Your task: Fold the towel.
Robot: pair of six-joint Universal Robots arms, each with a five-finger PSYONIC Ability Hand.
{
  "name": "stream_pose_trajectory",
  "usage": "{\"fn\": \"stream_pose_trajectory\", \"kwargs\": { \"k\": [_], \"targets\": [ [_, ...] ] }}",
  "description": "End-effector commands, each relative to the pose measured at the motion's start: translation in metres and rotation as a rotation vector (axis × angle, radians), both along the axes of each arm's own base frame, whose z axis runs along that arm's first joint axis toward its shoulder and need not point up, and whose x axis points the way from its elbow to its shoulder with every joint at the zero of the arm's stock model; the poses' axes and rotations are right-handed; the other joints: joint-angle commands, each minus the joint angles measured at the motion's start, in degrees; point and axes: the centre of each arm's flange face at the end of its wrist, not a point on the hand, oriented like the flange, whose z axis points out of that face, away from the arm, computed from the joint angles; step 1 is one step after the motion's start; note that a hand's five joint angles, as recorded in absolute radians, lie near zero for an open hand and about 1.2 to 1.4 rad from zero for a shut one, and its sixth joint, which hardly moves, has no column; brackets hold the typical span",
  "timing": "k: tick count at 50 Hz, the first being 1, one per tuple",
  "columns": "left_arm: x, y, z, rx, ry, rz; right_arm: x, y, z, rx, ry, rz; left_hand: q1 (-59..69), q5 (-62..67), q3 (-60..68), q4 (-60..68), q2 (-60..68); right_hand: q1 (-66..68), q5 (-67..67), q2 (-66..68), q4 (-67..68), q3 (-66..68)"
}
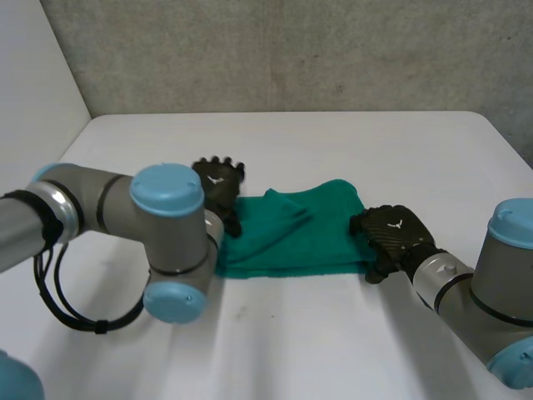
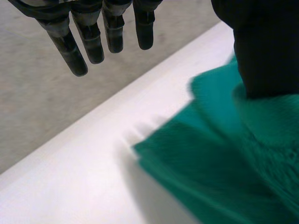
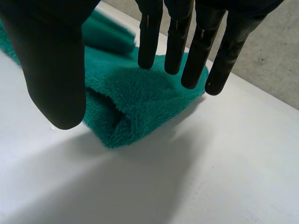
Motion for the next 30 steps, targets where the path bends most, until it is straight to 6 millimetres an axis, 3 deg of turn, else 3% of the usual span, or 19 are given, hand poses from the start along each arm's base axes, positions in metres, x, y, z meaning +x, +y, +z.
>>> {"fn": "stream_pose_trajectory", "kwargs": {
  "k": [1,11,20,23,30],
  "targets": [
    [0.046,-0.053,-0.002,-0.037,-0.037,0.291,0.002,0.001,-0.003,0.000,0.007,-0.003,4.2,5.0,4.4,5.1,4.8,10.1,6.6,5.5,5.4,5.2],
    [0.045,-0.023,0.000,0.005,-0.059,0.199,0.005,-0.001,-0.002,-0.038,0.019,-0.028,2.2,2.9,2.4,3.0,2.8,10.3,6.8,5.7,5.5,5.3],
    [0.025,0.014,0.016,-0.003,-0.043,0.098,0.003,-0.005,-0.008,-0.035,0.027,-0.049,-0.7,0.1,-0.5,0.2,0.0,11.3,7.8,6.7,6.6,6.3],
    [0.010,0.039,0.030,-0.020,-0.017,0.014,0.003,-0.005,-0.008,-0.035,0.027,-0.049,-0.7,0.1,-0.5,0.2,0.0,11.3,7.8,6.7,6.6,6.3],
    [-0.015,0.079,0.028,0.029,0.015,-0.180,0.003,-0.003,-0.009,-0.033,0.031,-0.048,-0.7,0.1,-0.5,0.2,0.0,11.1,7.6,6.5,6.4,6.2]
  ]
}}
